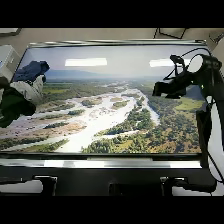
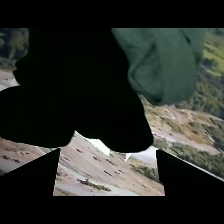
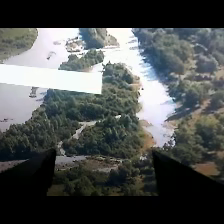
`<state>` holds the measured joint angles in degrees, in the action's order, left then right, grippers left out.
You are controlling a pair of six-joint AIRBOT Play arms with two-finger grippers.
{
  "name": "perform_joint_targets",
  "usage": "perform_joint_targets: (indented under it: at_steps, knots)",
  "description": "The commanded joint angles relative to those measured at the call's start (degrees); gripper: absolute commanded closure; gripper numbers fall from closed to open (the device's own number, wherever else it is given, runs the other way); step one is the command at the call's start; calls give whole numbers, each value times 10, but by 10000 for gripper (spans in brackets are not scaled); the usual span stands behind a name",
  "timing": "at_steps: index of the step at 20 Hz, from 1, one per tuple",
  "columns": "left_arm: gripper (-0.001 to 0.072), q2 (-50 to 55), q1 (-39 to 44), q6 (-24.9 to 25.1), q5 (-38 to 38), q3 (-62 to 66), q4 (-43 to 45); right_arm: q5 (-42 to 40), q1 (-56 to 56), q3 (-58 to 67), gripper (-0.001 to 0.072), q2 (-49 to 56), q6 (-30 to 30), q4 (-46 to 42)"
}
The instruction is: Fold the clothes and pants, and hang the long-sleeved shirts on hangers.
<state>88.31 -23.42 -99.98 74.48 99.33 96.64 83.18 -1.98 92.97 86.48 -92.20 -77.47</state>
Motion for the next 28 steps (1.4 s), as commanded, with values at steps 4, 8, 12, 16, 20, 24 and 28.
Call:
perform_joint_targets:
  at_steps: [4,8,12,16,20,24,28]
  knots:
    - [0,143,-149,-4,-30,40,-138,9,-1,0,34,0,-19,93]
    - [1,209,-147,46,-94,40,-240,11,-1,0,34,0,-57,100]
    - [291,236,-136,77,-54,40,-273,41,-1,0,34,0,-71,114]
    - [681,185,-141,102,-1,40,-272,90,-1,0,35,0,-73,119]
    - [681,14,-135,97,-88,40,-272,110,-1,0,36,0,-69,119]
    - [681,-170,-70,95,-109,36,-273,109,-1,0,40,-1,-43,119]
    - [681,-341,106,90,-115,-36,-273,110,-1,0,40,-21,-10,119]
